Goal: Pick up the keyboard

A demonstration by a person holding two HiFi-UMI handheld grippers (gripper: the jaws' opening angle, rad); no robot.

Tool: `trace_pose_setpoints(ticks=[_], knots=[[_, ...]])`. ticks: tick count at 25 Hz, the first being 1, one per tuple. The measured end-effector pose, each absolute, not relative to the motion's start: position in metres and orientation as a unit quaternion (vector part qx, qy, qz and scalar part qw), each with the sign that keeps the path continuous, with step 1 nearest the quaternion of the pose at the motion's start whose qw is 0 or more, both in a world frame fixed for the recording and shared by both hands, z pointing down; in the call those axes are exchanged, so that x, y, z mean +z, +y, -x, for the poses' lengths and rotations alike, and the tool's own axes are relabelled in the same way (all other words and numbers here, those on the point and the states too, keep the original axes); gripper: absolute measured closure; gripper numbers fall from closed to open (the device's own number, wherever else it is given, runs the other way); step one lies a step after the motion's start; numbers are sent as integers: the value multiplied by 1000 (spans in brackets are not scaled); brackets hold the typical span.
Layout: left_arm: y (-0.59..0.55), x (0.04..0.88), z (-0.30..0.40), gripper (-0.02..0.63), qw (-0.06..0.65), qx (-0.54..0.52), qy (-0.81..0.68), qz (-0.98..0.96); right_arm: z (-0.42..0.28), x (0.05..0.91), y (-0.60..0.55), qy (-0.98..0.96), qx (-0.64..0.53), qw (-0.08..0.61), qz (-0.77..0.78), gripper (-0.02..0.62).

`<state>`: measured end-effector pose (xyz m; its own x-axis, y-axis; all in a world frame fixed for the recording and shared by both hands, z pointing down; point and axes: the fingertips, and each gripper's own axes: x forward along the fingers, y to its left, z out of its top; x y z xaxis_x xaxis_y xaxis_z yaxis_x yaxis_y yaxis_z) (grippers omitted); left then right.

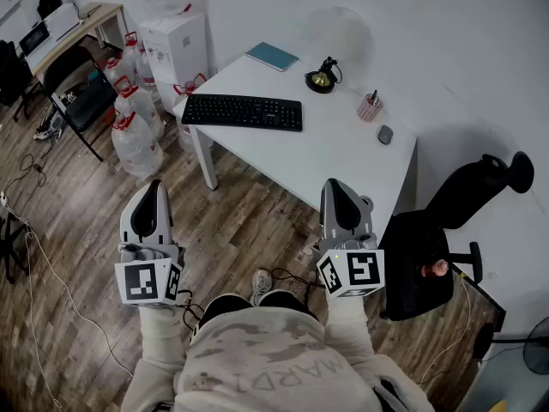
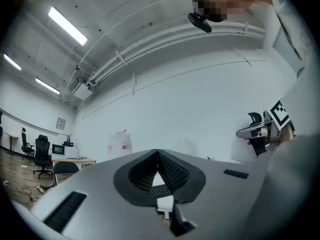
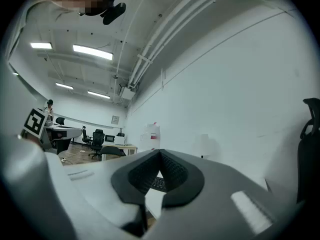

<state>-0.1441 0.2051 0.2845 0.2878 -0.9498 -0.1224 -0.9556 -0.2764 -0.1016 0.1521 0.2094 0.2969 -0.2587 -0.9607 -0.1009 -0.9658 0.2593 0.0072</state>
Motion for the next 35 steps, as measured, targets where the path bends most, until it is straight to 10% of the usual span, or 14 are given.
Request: trace_pose_setpoints(ticks=[35], knots=[[120, 288, 110, 600, 77, 15, 630, 773, -182, 299, 102, 816, 46, 47, 574, 584]])
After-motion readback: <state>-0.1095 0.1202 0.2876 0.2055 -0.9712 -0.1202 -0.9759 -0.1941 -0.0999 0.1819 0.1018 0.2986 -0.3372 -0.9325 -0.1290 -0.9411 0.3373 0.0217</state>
